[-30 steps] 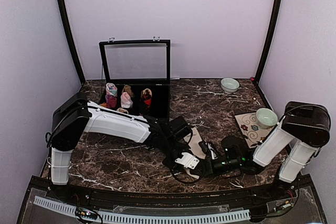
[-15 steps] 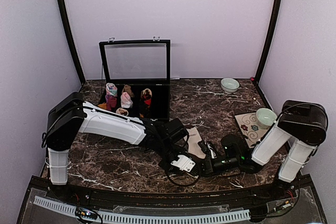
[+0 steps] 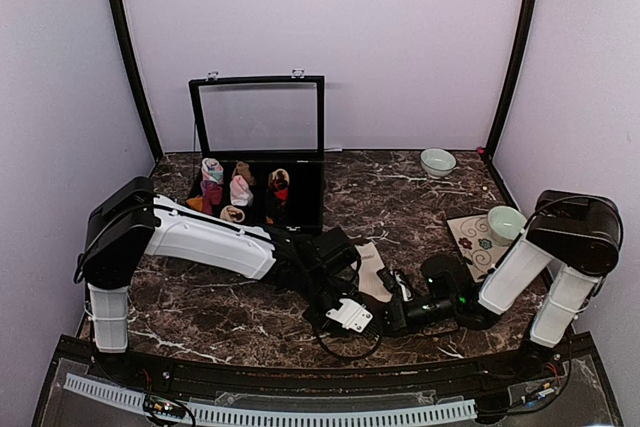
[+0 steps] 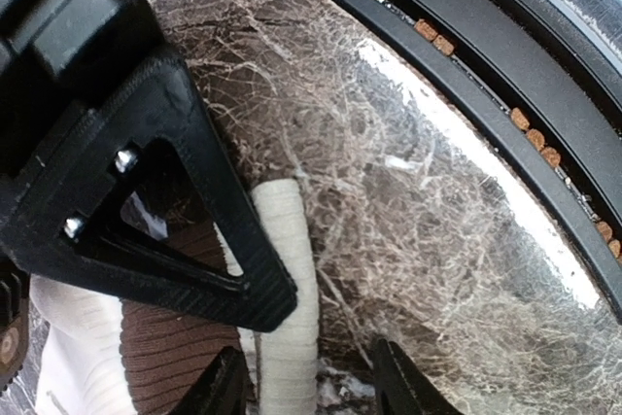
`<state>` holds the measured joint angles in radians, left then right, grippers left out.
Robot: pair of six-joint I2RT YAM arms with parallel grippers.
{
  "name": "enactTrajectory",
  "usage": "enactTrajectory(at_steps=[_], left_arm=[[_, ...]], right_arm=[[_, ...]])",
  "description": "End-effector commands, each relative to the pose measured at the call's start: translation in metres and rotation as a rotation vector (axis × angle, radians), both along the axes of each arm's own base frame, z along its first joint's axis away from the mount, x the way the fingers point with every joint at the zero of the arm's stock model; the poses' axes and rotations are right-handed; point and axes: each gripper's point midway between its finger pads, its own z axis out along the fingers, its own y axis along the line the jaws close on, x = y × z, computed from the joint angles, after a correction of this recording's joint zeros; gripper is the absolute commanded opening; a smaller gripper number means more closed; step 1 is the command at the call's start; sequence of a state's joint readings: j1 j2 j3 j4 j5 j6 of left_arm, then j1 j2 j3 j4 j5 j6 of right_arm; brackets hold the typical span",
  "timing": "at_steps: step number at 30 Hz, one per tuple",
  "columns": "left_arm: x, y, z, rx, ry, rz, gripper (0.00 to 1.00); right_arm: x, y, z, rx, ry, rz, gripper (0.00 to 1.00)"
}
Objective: Roll the socks
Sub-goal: Roll the sock at the center of the board.
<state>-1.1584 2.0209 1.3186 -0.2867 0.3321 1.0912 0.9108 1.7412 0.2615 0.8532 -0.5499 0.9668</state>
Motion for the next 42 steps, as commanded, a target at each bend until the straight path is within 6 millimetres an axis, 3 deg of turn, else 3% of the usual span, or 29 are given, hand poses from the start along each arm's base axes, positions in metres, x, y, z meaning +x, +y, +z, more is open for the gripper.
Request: enactTrajectory(at_steps=[1, 9, 16, 31, 42], left_arm=[[-0.008, 0.002, 0.029, -0.045, -0.021, -0.039, 0.46], [-0.020, 0.011, 0.017, -0.006, -0.021, -0.091, 0.38], [-0.012, 0.009, -0.001, 0.038, -0.039, -0.071, 0.34], [-0.005, -0.008, 0.016, -0.027, -0.063, -0.056, 0.35], [0.000, -0.007, -0.002, 0.002, -0.074, -0.040, 0.35]], right_arm=[[-0.032, -0.081, -0.085, -0.408, 0.198, -0.088, 0.00], [-0.031, -0.082, -0.086, -0.399, 0.212, -0.090, 0.00], [-0.031, -0.081, -0.085, -0.389, 0.212, -0.091, 0.00], [-0.035, -0.082, -0.086, -0.378, 0.229, -0.084, 0.00], [-0.039, -0.083, -0.086, -0.375, 0.233, -0.073, 0.00]])
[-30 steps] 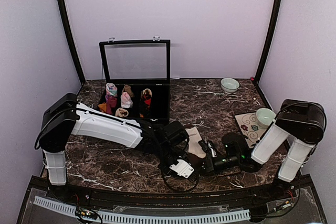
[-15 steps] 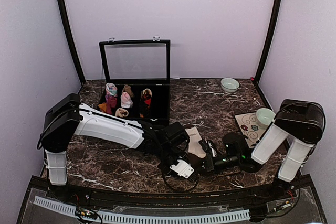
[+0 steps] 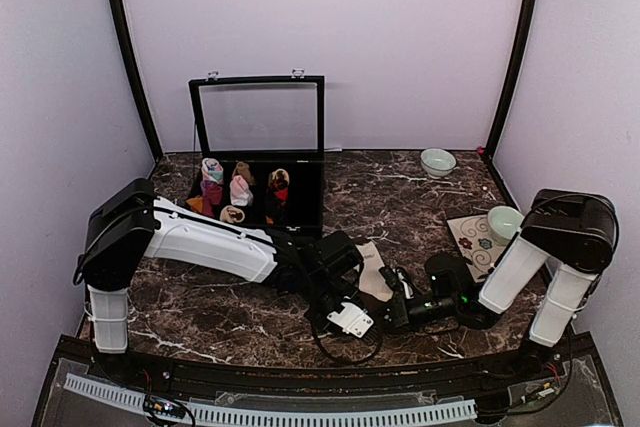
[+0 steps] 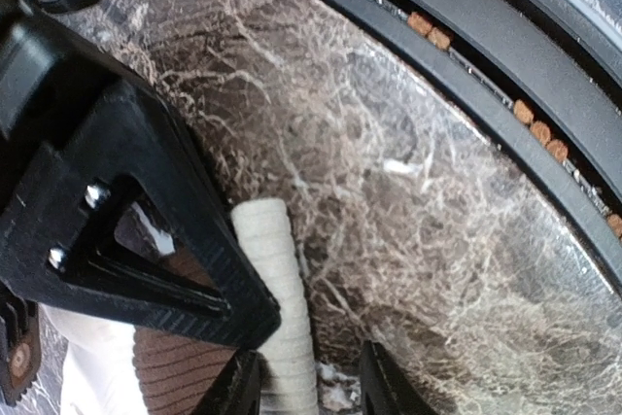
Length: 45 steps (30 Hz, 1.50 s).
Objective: Roll the socks
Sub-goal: Roll the sock at the center of the board.
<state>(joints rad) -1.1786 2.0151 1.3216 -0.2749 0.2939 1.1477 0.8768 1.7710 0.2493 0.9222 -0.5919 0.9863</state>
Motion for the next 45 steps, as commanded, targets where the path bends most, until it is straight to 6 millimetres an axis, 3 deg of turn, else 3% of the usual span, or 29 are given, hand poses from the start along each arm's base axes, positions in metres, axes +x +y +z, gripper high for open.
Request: enactTrajectory(at_steps=[1, 10, 14, 20, 27, 31, 35, 38, 40, 45], left_arm=[[0.002, 0.000, -0.009, 0.024, -0.004, 0.011, 0.35], [0.005, 0.007, -0.023, 0.050, -0.015, 0.022, 0.21], [0.008, 0.007, -0.027, 0.044, -0.029, 0.035, 0.00], [0.004, 0.019, -0.031, 0.111, 0.064, 0.060, 0.00], [-0.001, 0.025, -0.033, 0.183, 0.212, 0.091, 0.00], [-0.004, 0.024, -0.030, 0.223, 0.333, 0.100, 0.00], [-0.005, 0.025, -0.032, 0.273, 0.434, 0.119, 0.00], [-0.005, 0.025, -0.030, 0.299, 0.515, 0.132, 0.00], [-0.006, 0.029, -0.031, 0.340, 0.580, 0.142, 0.00], [-0.006, 0.033, -0.029, 0.409, 0.706, 0.161, 0.00]], right_arm=[[-0.043, -0.081, -0.089, -0.410, 0.217, -0.056, 0.00], [-0.043, -0.079, -0.087, -0.401, 0.217, -0.054, 0.00], [-0.037, -0.073, -0.079, -0.372, 0.188, -0.054, 0.00], [-0.017, -0.075, -0.056, -0.364, 0.025, -0.087, 0.19], [0.004, -0.073, -0.005, -0.301, -0.241, -0.147, 0.25], [0.002, -0.075, 0.008, -0.302, -0.347, -0.145, 0.25], [-0.005, -0.062, 0.032, -0.276, -0.542, -0.099, 0.26], [-0.018, -0.049, 0.055, -0.237, -0.739, -0.037, 0.38], [-0.025, -0.043, 0.063, -0.246, -0.812, -0.008, 0.38], [-0.032, -0.027, 0.064, -0.339, -0.912, 0.092, 0.36]])
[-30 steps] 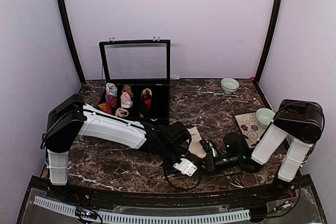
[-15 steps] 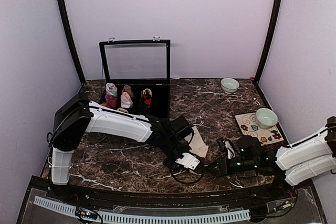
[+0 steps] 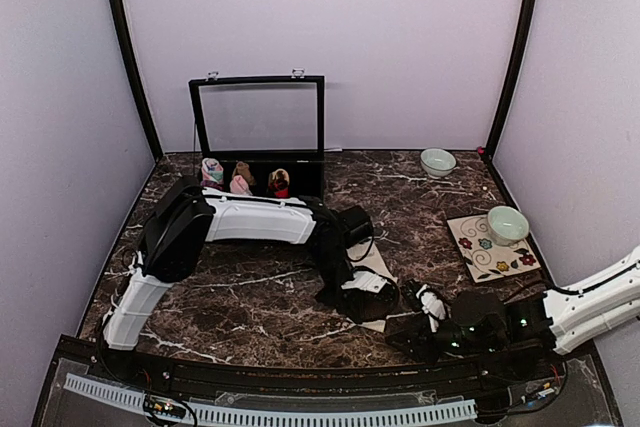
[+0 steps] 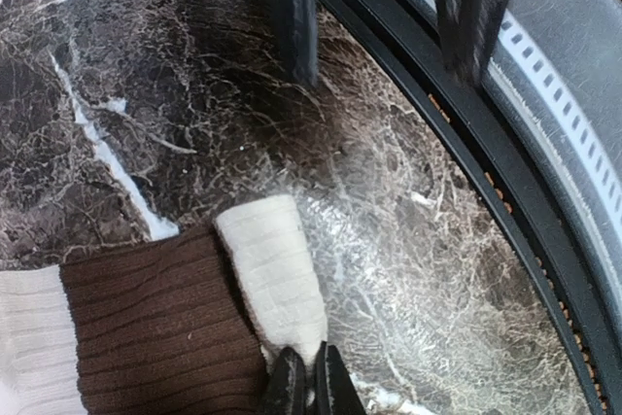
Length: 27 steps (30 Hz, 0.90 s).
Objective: Roll the socks
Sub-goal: Roll the sock at the center of the board.
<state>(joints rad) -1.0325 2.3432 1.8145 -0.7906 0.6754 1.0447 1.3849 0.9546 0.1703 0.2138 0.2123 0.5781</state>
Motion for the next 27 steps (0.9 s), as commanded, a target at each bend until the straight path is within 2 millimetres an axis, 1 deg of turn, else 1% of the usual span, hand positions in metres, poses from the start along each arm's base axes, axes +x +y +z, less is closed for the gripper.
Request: enactTrajectory(at_steps=[1, 3, 4, 7, 8, 9, 11, 14, 17, 22, 26, 27], left_arm=[[-0.025, 0.042, -0.022, 0.241, 0.208, 0.008, 0.00], [-0.026, 0.043, -0.022, 0.260, 0.227, 0.006, 0.00], [-0.030, 0.042, -0.019, 0.255, 0.261, 0.007, 0.00], [-0.033, 0.045, -0.020, 0.270, 0.290, 0.010, 0.00], [-0.034, 0.046, -0.020, 0.275, 0.298, 0.009, 0.00], [-0.035, 0.047, -0.021, 0.282, 0.305, 0.006, 0.00], [-0.036, 0.050, -0.023, 0.303, 0.315, 0.001, 0.00], [-0.035, 0.053, -0.029, 0.329, 0.323, 0.004, 0.00], [-0.032, 0.051, -0.031, 0.329, 0.317, 0.015, 0.00], [-0.027, 0.046, -0.031, 0.318, 0.302, 0.032, 0.01], [-0.026, 0.046, -0.034, 0.325, 0.299, 0.034, 0.01], [-0.025, 0.046, -0.035, 0.326, 0.295, 0.035, 0.01]], right_arm=[[0.008, 0.012, 0.004, -0.137, -0.173, 0.019, 0.36], [0.005, 0.022, -0.002, -0.208, -0.213, 0.058, 0.35], [0.004, 0.026, -0.005, -0.243, -0.235, 0.076, 0.35], [0.005, 0.037, -0.012, -0.343, -0.315, 0.124, 0.34], [0.006, 0.042, -0.010, -0.347, -0.331, 0.130, 0.34], [0.008, 0.043, -0.013, -0.374, -0.357, 0.142, 0.34], [0.010, 0.050, -0.010, -0.388, -0.399, 0.160, 0.34], [0.011, 0.059, -0.011, -0.416, -0.443, 0.197, 0.35], [0.011, 0.064, -0.016, -0.444, -0.461, 0.223, 0.36], [0.009, 0.073, -0.020, -0.426, -0.471, 0.245, 0.37], [0.010, 0.077, -0.028, -0.428, -0.470, 0.244, 0.34], [0.010, 0.078, -0.029, -0.428, -0.471, 0.243, 0.30]])
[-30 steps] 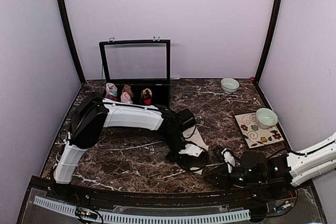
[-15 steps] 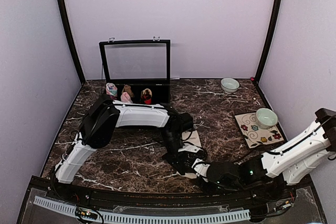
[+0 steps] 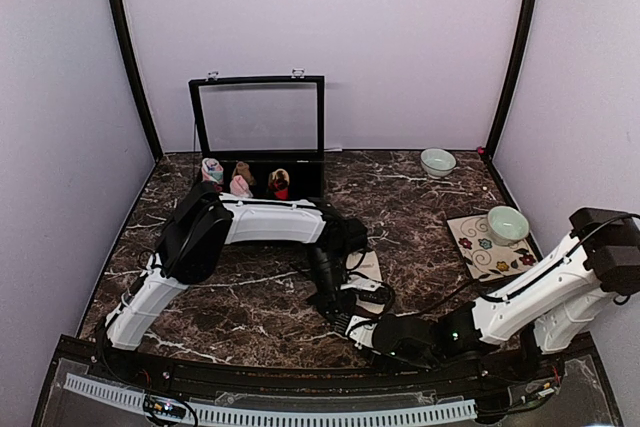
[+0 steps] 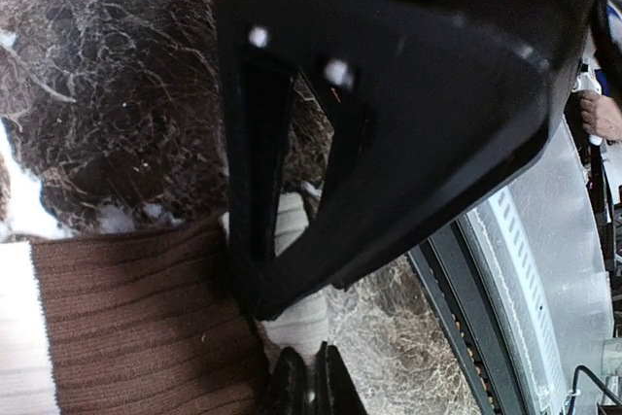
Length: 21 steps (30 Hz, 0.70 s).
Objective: Roll the socks
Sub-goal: Roll the sock at the center of the board.
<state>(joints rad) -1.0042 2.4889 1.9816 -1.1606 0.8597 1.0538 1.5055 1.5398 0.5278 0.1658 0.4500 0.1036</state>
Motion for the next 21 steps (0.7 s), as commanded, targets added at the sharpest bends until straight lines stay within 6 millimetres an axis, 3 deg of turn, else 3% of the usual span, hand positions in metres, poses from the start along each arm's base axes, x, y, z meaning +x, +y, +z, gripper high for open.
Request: enactTrajectory(at_steps=[1, 4, 9, 13, 18, 19, 20, 21], left_arm=[[0.003, 0.020, -0.035, 0.136, -0.041, -0.017, 0.01], [0.005, 0.020, -0.035, 0.138, -0.041, -0.011, 0.03], [0.007, 0.020, -0.031, 0.132, -0.038, -0.002, 0.10], [0.015, 0.018, -0.023, 0.113, -0.049, 0.028, 0.19], [0.040, 0.016, 0.005, 0.028, -0.126, 0.129, 0.37], [0.047, 0.017, 0.010, 0.010, -0.160, 0.152, 0.50], [0.055, 0.018, 0.015, -0.005, -0.203, 0.181, 0.53], [0.063, 0.019, 0.021, -0.025, -0.242, 0.207, 0.66]], right_arm=[[0.001, 0.017, 0.006, 0.050, -0.023, 0.010, 0.26], [0.002, 0.016, 0.005, 0.060, -0.019, -0.008, 0.10], [0.004, 0.004, -0.011, 0.050, 0.004, -0.051, 0.00], [0.000, -0.002, -0.022, 0.058, 0.059, -0.077, 0.00], [-0.008, -0.009, -0.032, 0.089, 0.145, -0.109, 0.00], [-0.010, -0.010, -0.033, 0.099, 0.169, -0.118, 0.00], [-0.011, -0.012, -0.035, 0.102, 0.187, -0.126, 0.00], [-0.012, -0.013, -0.037, 0.104, 0.205, -0.132, 0.00]])
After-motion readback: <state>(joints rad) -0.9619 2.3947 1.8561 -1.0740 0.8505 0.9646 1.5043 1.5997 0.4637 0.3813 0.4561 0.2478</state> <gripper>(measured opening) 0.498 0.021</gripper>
